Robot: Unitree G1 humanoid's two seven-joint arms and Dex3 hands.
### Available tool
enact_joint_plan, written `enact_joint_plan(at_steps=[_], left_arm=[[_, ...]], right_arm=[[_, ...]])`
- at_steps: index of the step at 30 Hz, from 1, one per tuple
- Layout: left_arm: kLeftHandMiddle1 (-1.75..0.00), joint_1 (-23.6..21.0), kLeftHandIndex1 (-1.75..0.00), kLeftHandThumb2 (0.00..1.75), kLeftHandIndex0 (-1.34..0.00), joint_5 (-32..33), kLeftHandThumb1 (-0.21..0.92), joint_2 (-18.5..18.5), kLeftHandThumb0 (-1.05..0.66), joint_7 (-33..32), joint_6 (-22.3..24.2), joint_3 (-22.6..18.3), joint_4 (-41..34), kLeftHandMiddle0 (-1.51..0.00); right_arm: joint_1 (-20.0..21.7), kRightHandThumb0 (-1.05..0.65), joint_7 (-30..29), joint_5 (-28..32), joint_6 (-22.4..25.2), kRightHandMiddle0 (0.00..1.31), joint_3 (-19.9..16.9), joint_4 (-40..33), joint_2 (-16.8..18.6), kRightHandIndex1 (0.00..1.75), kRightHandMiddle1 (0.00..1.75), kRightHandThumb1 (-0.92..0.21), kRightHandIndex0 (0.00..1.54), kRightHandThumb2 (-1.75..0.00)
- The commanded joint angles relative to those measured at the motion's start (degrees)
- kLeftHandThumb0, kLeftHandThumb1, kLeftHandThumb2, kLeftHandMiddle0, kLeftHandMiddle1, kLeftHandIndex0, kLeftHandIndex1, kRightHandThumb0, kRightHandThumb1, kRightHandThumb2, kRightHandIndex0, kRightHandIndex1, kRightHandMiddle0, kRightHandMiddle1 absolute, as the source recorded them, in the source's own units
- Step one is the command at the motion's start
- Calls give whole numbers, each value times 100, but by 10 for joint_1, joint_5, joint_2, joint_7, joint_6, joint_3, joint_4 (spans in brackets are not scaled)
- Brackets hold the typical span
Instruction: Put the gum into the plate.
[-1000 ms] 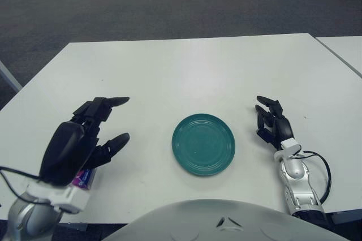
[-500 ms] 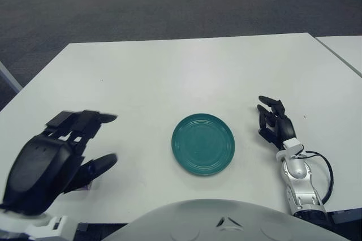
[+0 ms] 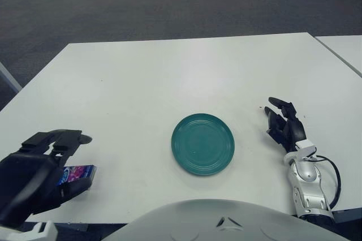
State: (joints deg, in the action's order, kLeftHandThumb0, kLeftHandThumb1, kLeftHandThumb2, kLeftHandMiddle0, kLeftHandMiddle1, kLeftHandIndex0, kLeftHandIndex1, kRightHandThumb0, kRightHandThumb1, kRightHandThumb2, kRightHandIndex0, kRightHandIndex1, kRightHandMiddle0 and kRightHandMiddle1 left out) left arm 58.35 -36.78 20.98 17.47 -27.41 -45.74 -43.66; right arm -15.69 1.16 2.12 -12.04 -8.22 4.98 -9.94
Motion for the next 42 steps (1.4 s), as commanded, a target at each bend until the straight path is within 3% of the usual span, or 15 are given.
enact_joint_plan(at_steps=[1,9,22,30,42], left_arm=[[-10,-1,-103,45,-11,-12,92,14,-102,9,0,-10,19,-39],[-3,10,-99,47,-6,-12,92,25,-105,36,-1,-11,34,-30],[0,19,-105,42,-4,46,92,84,-105,92,-25,5,99,-17],[0,25,-104,38,-2,87,92,101,-105,121,-37,18,119,-9],[0,14,-117,26,-3,59,92,108,-105,137,-43,49,141,-5]], right_arm=[[-29,-68,6,8,47,7,0,15,11,4,89,-92,53,-81],[-30,-70,8,14,65,7,-7,2,5,5,88,-92,56,-82],[-23,-66,12,27,81,9,-23,-2,1,4,87,-92,56,-82],[-24,-66,5,25,89,8,-27,-9,2,4,85,-92,56,-83],[-19,-67,10,28,108,9,-31,-10,-3,2,85,-92,54,-83]])
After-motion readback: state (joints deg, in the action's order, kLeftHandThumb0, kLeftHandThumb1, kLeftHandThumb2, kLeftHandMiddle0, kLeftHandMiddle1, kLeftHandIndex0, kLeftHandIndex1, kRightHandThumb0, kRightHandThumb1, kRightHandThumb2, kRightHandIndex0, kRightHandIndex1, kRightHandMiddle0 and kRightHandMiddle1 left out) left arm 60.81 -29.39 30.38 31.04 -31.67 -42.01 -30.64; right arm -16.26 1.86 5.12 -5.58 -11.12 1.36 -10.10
